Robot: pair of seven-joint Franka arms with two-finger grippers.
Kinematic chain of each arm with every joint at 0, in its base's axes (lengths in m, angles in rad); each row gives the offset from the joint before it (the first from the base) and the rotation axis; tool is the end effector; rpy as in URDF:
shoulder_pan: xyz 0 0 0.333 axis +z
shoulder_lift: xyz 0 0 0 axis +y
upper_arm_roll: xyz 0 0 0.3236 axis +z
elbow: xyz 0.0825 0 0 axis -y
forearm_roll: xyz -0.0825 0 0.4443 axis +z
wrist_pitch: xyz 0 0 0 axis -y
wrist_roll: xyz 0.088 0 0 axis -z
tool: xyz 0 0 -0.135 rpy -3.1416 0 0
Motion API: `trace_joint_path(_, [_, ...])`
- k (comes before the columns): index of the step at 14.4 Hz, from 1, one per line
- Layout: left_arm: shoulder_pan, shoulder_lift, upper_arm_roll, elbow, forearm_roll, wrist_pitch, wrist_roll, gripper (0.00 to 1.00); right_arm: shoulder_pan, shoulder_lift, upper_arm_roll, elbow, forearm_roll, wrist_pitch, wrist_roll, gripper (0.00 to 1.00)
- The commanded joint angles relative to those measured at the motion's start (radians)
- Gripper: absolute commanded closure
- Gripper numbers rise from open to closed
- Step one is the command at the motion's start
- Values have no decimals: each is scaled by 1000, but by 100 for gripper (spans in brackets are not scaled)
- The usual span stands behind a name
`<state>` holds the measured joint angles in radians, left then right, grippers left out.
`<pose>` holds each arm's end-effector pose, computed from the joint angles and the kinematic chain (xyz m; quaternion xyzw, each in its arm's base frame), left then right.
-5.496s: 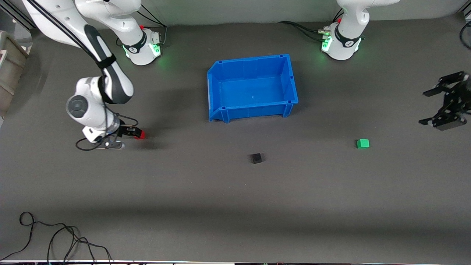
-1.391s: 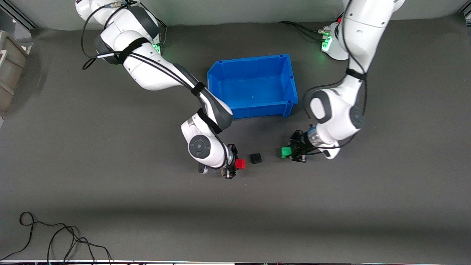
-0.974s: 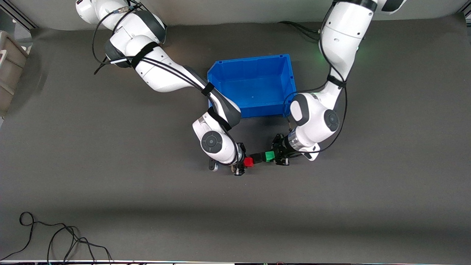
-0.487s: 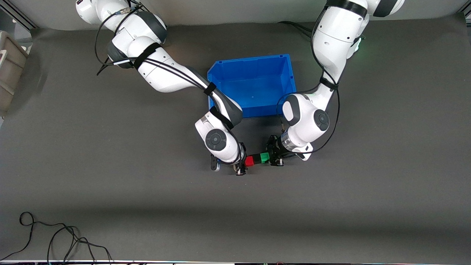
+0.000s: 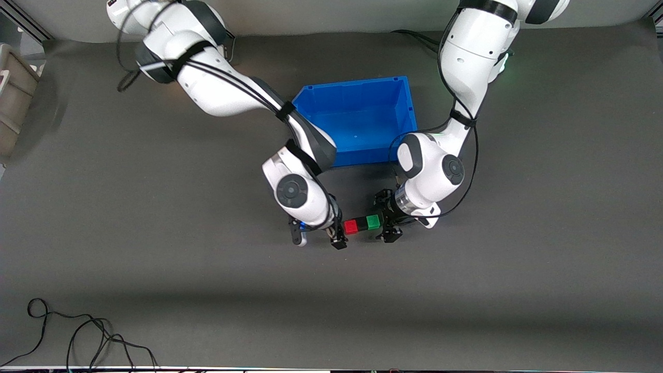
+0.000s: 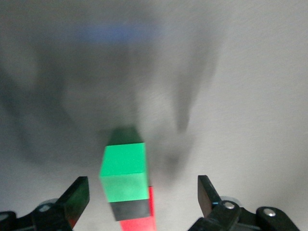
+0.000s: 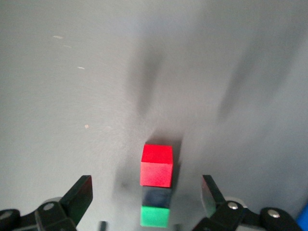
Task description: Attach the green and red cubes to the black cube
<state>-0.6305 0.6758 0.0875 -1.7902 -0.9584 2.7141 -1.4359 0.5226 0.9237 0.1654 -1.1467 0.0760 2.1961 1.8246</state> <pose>0.6257 -0.3574 0.1258 0.6387 0.7279 -0.1175 0.2199 0.6720 0.5088 0.2063 -0.8051 0.5815 0.0700 0.0940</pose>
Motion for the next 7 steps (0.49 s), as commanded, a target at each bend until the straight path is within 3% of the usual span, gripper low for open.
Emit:
trace_joint_path(1, [102,-85,31,-5,146,-181,8,0,-77,-256,-10,-302,30,8,-238,0])
trace_joint_path(3, [207,-149,32,-5,263,-319,96,0,-110,-383,-10,-431,30,14,-367,0])
trace_joint_path(7, [418,-280,37,5,459,-655,478,0,-217,-638,-9,-678,28,14,-725,0])
